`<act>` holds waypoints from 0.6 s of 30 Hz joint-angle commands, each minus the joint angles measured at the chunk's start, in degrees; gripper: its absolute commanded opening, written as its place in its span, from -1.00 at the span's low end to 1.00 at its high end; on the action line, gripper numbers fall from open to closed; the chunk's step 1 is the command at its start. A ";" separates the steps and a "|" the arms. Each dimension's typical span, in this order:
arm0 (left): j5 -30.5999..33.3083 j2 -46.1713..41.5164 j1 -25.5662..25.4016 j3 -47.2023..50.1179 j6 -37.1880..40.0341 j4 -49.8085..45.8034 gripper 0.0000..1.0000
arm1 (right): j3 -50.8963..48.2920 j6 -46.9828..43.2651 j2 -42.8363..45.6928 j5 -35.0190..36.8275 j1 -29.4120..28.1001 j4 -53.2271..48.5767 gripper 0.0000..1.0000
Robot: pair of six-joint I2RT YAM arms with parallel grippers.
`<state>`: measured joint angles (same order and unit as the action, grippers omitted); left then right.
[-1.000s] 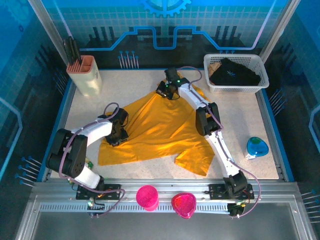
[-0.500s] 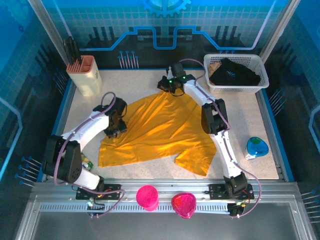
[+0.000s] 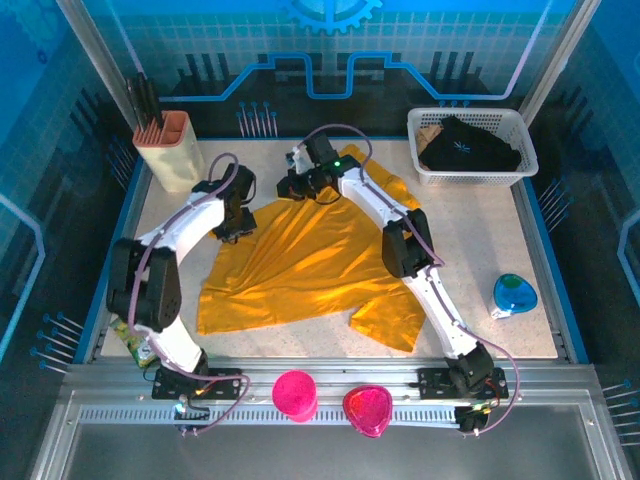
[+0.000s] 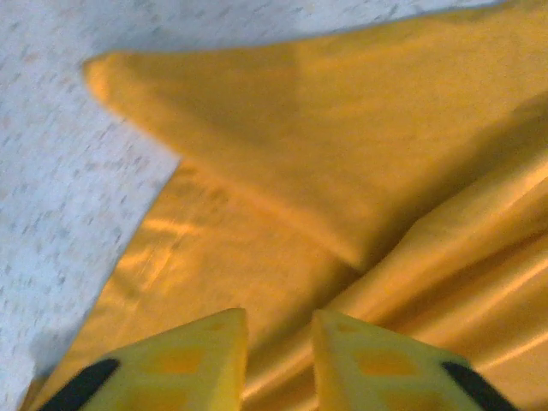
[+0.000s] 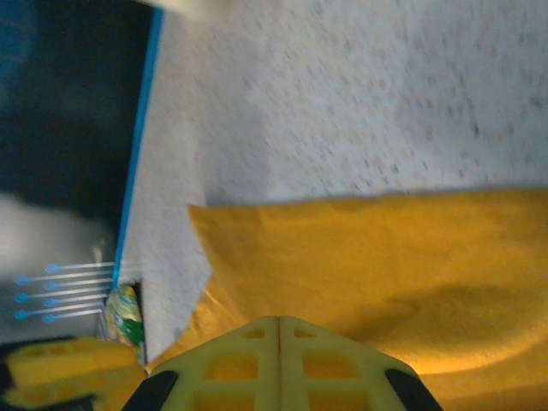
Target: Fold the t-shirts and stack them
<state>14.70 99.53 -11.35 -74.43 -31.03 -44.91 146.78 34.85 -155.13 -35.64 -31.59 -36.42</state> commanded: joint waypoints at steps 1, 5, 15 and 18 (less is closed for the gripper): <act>-1.06 2.29 0.20 -3.06 0.87 0.39 -0.56 | -0.09 -2.30 -0.78 -1.59 -0.95 -3.00 -1.00; -0.77 2.14 -0.33 0.36 -0.98 0.23 -0.65 | 0.53 -2.08 -1.76 -1.62 -2.13 -2.78 -1.00; 0.82 5.91 0.08 8.20 -3.47 3.77 -0.67 | 5.64 4.94 -8.85 -1.22 -4.52 1.44 -1.00; -0.91 8.42 -0.11 7.77 -3.60 5.05 -0.69 | 7.21 8.54 -11.34 1.12 -4.73 3.09 -1.00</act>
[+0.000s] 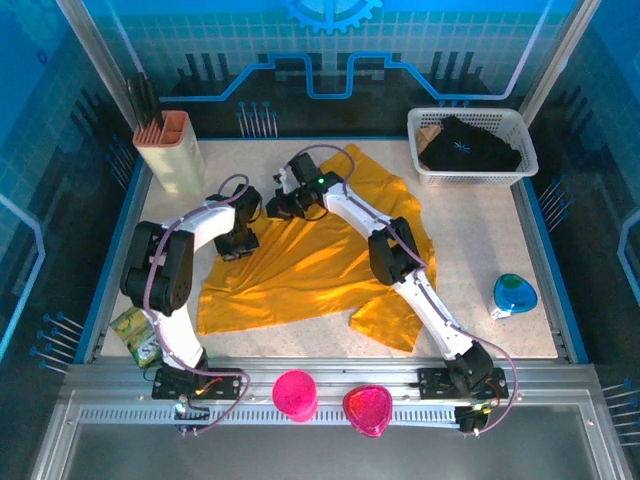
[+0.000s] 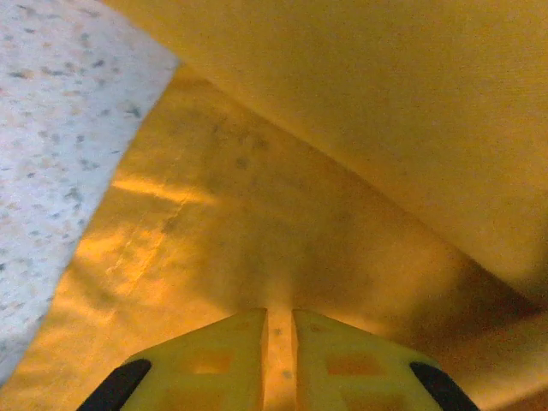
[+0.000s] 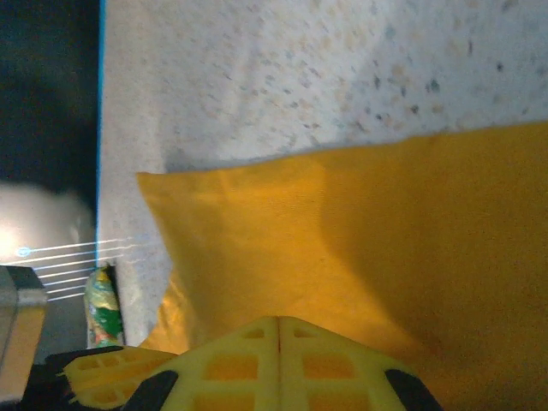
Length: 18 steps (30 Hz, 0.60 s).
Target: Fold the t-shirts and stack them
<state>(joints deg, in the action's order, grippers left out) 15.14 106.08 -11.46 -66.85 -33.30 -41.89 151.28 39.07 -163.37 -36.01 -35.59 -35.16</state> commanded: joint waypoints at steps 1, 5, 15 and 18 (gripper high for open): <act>-1.65 2.44 -0.13 0.14 -1.34 2.22 -0.69 | 3.19 5.22 -3.86 2.66 -0.71 2.06 -1.00; -1.09 3.18 -1.02 0.01 -1.39 2.00 -0.69 | 3.37 10.19 -5.81 8.14 -0.59 1.72 -1.00; -1.03 1.45 -1.59 2.08 -1.58 -0.47 -0.67 | -5.21 21.37 0.25 26.02 0.00 3.83 -1.00; -1.43 0.31 -1.62 3.67 -1.92 -0.39 -0.67 | -6.41 26.41 0.77 29.10 0.37 6.73 -1.00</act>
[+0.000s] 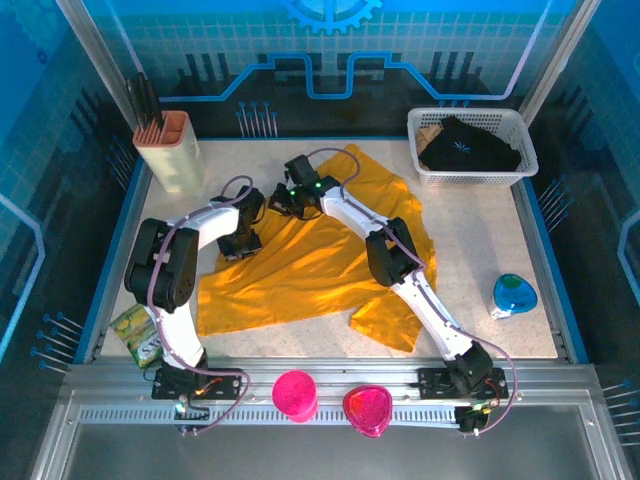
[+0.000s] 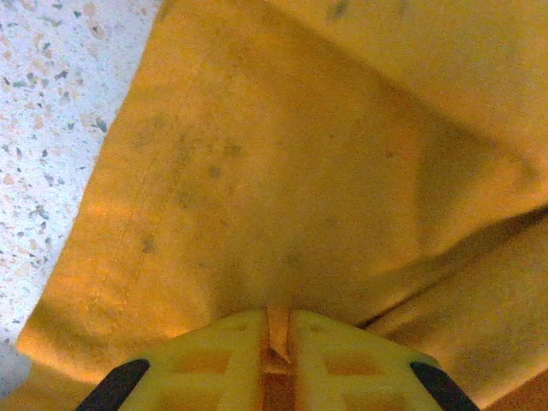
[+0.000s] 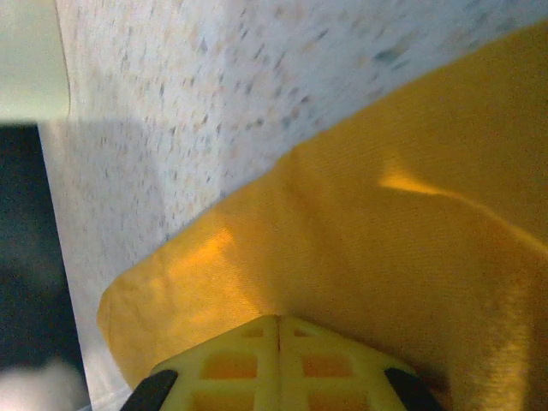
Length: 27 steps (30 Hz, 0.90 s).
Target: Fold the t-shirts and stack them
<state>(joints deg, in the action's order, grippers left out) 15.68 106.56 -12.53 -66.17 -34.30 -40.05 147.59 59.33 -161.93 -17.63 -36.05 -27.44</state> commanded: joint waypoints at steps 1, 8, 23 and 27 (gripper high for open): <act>-2.08 -0.46 -0.56 3.34 -0.95 -2.14 -0.67 | -3.02 7.55 -0.75 11.42 0.89 0.10 -1.00; -2.17 -0.84 -0.56 3.83 -1.38 -1.83 -0.66 | -9.96 19.06 0.86 16.18 0.86 8.74 -1.00; -2.94 14.13 1.38 -18.25 2.44 -4.00 -0.63 | -23.83 24.87 11.47 31.16 -1.36 14.17 -1.00; -1.05 15.21 1.79 -23.82 3.57 -7.47 -0.63 | -35.36 24.69 19.27 36.73 -1.95 18.02 -1.00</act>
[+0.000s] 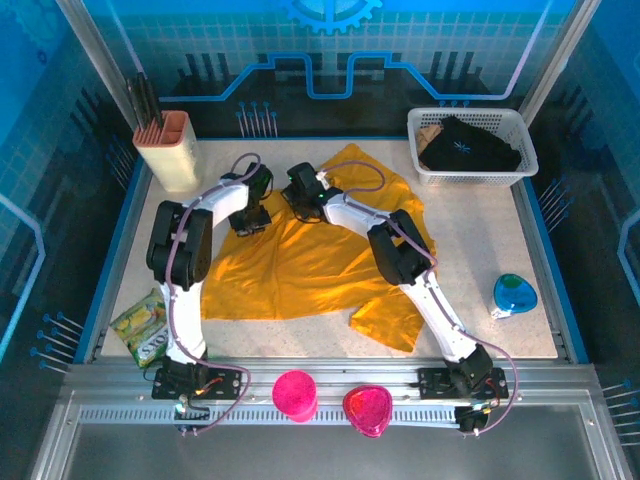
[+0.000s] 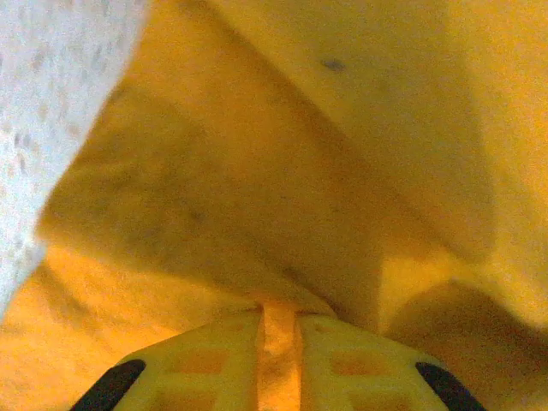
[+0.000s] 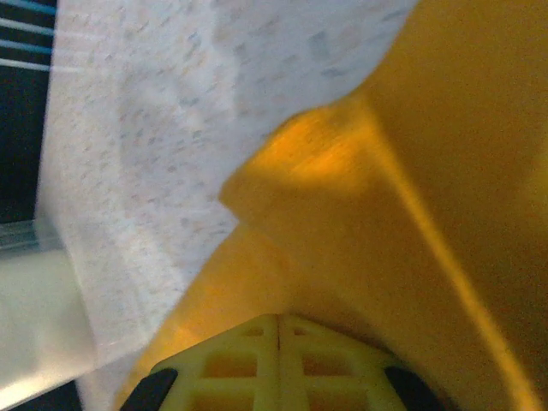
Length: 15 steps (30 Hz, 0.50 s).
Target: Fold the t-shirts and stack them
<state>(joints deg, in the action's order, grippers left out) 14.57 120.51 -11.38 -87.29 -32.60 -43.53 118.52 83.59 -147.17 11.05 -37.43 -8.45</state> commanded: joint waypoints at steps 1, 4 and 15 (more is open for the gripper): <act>1.01 0.97 0.78 -3.12 2.14 -4.56 -0.62 | -8.79 0.50 6.28 9.45 -0.78 0.00 -1.00; 1.37 0.69 1.72 -2.32 2.36 -5.03 -0.61 | -11.29 0.28 9.14 10.95 -1.06 0.40 -1.00; -0.80 -4.49 2.44 7.44 1.00 -2.41 -0.60 | -14.07 -3.16 12.96 5.98 -2.48 2.81 -1.00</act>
<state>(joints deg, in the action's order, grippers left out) 14.70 116.90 -9.52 -81.38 -31.46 -42.39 104.81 82.67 -137.03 17.67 -39.38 -8.03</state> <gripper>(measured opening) 0.197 0.065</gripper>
